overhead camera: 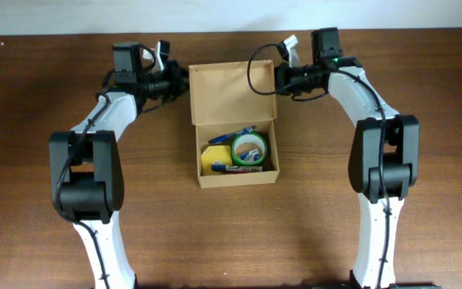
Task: Pack container
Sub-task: 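Raise both grippers to the box lid's back edge, then swing the lid forward with both grippers to close the box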
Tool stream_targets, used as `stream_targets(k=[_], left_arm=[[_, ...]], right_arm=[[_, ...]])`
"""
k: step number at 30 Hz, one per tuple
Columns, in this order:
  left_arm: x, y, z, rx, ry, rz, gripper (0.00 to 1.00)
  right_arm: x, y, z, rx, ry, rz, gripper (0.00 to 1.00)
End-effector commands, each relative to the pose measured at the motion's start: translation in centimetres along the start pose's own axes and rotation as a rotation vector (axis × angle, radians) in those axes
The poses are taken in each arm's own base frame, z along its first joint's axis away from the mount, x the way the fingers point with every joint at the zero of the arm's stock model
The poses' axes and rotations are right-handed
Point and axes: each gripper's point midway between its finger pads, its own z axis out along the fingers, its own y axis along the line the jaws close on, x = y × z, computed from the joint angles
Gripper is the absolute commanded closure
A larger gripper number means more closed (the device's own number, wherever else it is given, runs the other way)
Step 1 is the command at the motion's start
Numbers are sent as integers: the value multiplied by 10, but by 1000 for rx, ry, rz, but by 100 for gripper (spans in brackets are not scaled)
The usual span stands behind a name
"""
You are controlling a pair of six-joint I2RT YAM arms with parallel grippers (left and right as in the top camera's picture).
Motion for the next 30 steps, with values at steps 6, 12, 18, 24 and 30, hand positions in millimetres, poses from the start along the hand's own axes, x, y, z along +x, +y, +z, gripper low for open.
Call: stream_targets(k=[6, 12, 18, 24, 30], left_arm=[[7, -52, -12, 132, 52, 154, 98], [24, -111, -32, 140, 59, 347, 98], [69, -93, -32, -156, 135, 354, 98], [112, -81, -41, -389, 227, 341, 98], [126, -111, -67, -524, 175, 446, 98]], right_arm=[[-24, 68, -47, -89, -50, -197, 96], [16, 88, -67, -21, 64, -282, 96], [70, 75, -73, 199, 283, -248, 96], [98, 74, -71, 284, 404, -215, 96], [92, 118, -104, 323, 333, -304, 96]])
